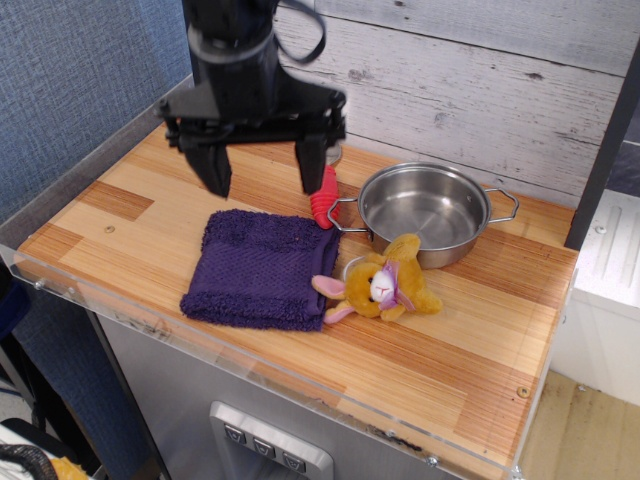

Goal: Move the spoon and a towel to the left side of the counter.

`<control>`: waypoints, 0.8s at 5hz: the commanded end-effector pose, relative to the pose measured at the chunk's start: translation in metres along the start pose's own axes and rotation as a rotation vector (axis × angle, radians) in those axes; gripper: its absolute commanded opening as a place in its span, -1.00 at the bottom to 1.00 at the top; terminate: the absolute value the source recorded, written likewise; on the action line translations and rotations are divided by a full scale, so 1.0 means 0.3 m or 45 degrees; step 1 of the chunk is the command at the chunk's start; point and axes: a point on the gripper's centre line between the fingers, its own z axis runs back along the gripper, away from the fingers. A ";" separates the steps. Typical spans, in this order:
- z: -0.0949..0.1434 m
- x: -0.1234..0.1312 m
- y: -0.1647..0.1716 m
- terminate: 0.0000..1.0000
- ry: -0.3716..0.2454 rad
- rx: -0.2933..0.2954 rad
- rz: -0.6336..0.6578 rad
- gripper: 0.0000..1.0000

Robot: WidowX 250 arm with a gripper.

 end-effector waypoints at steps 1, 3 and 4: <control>-0.081 -0.022 0.011 -1.00 0.008 -0.005 -0.083 1.00; -0.170 -0.016 0.019 -1.00 0.019 0.014 -0.080 1.00; -0.224 -0.009 0.022 -1.00 0.051 0.017 -0.071 1.00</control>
